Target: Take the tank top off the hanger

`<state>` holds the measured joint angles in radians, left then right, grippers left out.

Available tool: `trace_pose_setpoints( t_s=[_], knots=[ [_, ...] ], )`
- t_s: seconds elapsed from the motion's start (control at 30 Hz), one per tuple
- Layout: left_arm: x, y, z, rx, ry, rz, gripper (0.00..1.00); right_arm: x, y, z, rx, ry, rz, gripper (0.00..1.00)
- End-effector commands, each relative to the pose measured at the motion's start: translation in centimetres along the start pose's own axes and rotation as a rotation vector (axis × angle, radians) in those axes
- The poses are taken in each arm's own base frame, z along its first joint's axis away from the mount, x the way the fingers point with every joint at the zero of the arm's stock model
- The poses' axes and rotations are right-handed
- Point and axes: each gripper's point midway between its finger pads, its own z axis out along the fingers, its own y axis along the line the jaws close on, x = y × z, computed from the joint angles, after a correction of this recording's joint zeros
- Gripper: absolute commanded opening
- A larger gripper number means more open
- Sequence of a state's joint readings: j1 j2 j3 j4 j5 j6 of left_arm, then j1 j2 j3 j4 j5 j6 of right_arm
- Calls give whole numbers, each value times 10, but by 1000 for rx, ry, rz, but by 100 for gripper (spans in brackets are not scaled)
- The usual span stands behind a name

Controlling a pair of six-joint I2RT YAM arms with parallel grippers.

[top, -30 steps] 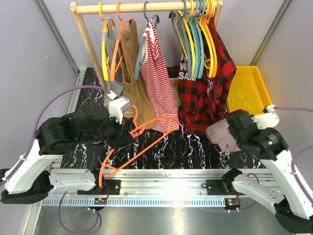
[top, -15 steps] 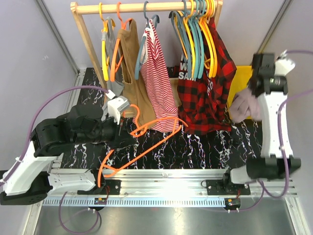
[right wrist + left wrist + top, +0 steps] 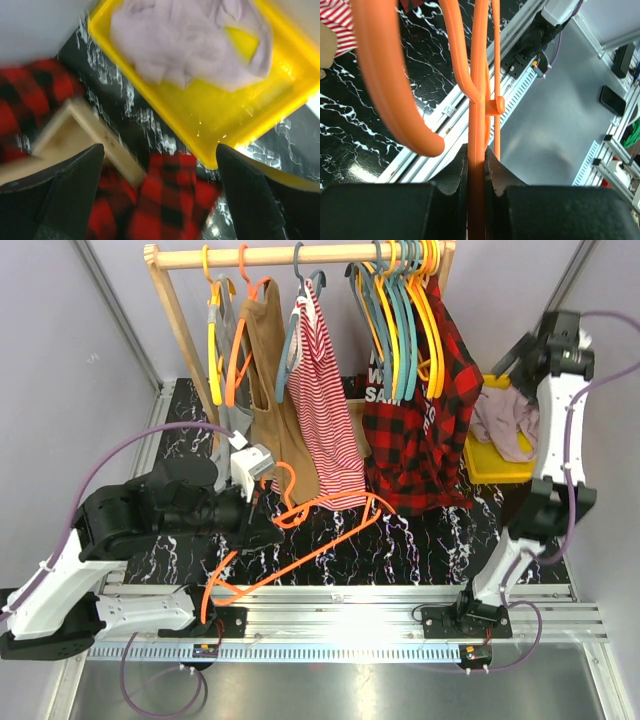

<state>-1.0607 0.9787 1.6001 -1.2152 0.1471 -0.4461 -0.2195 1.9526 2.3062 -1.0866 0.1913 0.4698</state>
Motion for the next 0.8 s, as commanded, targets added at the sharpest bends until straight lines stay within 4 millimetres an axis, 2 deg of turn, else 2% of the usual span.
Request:
trace_pose_setpoints(
  t_s=[0.0, 0.07, 0.1, 0.13, 0.17, 0.2, 0.23, 0.27, 0.3, 0.33, 0.37, 0.4, 0.47, 0.5, 0.57, 0.6, 0.73, 0.77],
  knots=[
    [-5, -15, 5, 101, -16, 60, 0, 14, 5, -108, -236, -61, -11, 100],
    [-1, -14, 7, 107, -5, 77, 0, 30, 8, -143, -346, -58, -21, 100],
    [1, -14, 8, 111, -3, 85, 0, 36, 6, -181, -421, -90, -24, 100],
    [1, -14, 8, 115, -6, 103, 0, 68, 8, -184, -490, 2, -38, 100],
    [3, -13, 10, 120, 2, 115, 0, 83, 7, -197, -545, 24, -46, 100],
    [2, -12, 10, 118, -8, 125, 0, 112, -2, -207, -584, 61, -50, 100],
    [3, -10, 11, 112, -8, 147, 0, 129, 2, -219, -671, 93, -55, 99],
    [3, -7, 13, 103, -11, 157, 0, 146, -2, -239, -724, 91, -50, 98],
    [2, -6, 13, 100, -16, 168, 0, 183, -4, -234, -776, 209, -43, 96],
    [2, -4, 16, 95, -10, 177, 0, 194, -3, -238, -824, 228, -35, 95],
    [2, -6, 18, 104, -9, 185, 0, 205, -5, -256, -891, 228, -34, 95],
    [3, -7, 20, 113, -4, 188, 0, 232, -2, -265, -988, 330, -50, 95],
    [7, -10, 25, 141, 23, 196, 0, 242, 0, -288, -1109, 338, -86, 96],
    [9, -12, 26, 158, 35, 199, 0, 261, 2, -312, -1245, 442, -138, 96],
    [17, -18, 28, 200, 85, 201, 0, 271, 2, -335, -1363, 494, -212, 96],
    [20, -20, 28, 217, 104, 205, 0, 276, -1, -352, -1430, 526, -254, 97],
    [31, -27, 18, 272, 140, 206, 0, 295, -16, -402, -1654, 596, -434, 100],
    [32, -29, 15, 287, 138, 206, 0, 297, -18, -408, -1687, 611, -457, 100]
  ],
)
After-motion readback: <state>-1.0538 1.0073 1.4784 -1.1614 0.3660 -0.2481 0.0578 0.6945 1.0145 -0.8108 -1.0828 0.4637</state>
